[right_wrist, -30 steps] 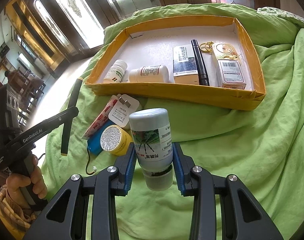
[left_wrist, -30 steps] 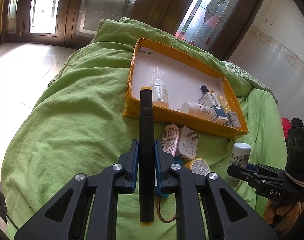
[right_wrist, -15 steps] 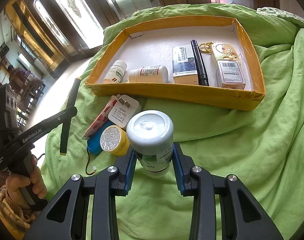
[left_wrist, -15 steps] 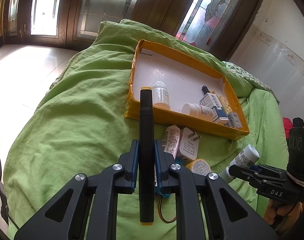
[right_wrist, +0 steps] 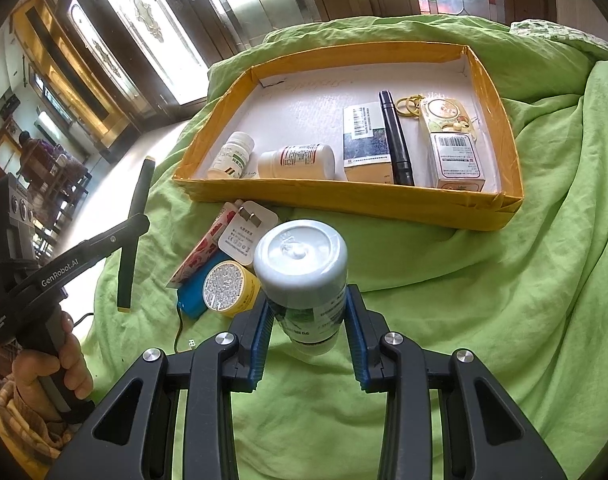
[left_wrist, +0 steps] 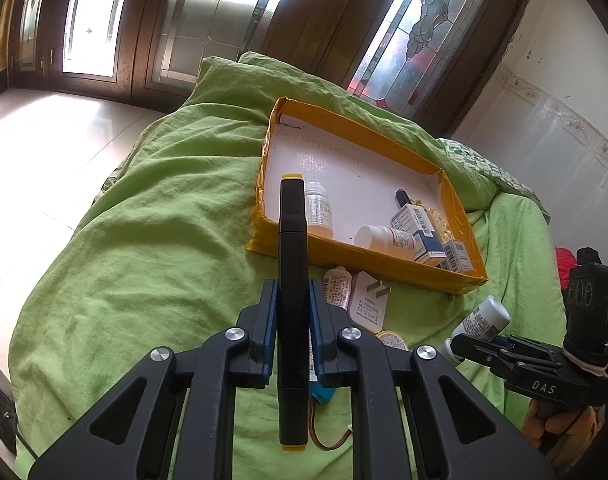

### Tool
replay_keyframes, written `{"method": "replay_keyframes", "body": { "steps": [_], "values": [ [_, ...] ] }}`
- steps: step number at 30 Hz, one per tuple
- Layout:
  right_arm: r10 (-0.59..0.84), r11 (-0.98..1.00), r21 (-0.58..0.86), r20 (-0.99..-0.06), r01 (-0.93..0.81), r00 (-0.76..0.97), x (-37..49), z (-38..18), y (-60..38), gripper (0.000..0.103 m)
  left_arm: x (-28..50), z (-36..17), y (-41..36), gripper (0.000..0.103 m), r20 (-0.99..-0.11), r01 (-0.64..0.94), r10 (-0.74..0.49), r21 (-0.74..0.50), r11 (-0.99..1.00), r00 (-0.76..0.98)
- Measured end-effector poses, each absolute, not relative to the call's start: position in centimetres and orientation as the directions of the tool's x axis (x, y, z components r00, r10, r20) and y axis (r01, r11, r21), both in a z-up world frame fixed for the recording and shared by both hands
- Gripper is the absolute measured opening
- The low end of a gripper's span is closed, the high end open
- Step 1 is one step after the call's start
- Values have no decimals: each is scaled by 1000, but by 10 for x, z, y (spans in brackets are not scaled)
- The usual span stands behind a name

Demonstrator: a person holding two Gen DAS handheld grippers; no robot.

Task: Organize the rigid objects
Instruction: 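Lift the marker with the left gripper while the right lifts the green-label bottle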

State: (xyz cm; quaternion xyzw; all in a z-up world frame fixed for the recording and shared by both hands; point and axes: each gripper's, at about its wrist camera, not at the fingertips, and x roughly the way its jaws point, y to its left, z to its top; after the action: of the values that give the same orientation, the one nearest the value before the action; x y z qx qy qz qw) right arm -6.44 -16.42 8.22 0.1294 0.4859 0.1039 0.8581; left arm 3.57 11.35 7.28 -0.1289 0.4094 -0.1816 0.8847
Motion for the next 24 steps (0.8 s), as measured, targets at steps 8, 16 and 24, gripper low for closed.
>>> {"method": "replay_keyframes", "body": {
  "steps": [8,16,24],
  "values": [
    [313,941,335,-803,-49,507,-63,84,-167,31,34,83,102,12,-671,246,-433,-359,900,602],
    [324,936,348,-796,-50,512,-62,87,-168,31,36,92,91,12,-670,262,-437,-352,899,600],
    [337,931,361,-788,-57,515,-62,90,-169,31,49,107,69,12,-634,284,-464,-371,884,619]
  ]
}}
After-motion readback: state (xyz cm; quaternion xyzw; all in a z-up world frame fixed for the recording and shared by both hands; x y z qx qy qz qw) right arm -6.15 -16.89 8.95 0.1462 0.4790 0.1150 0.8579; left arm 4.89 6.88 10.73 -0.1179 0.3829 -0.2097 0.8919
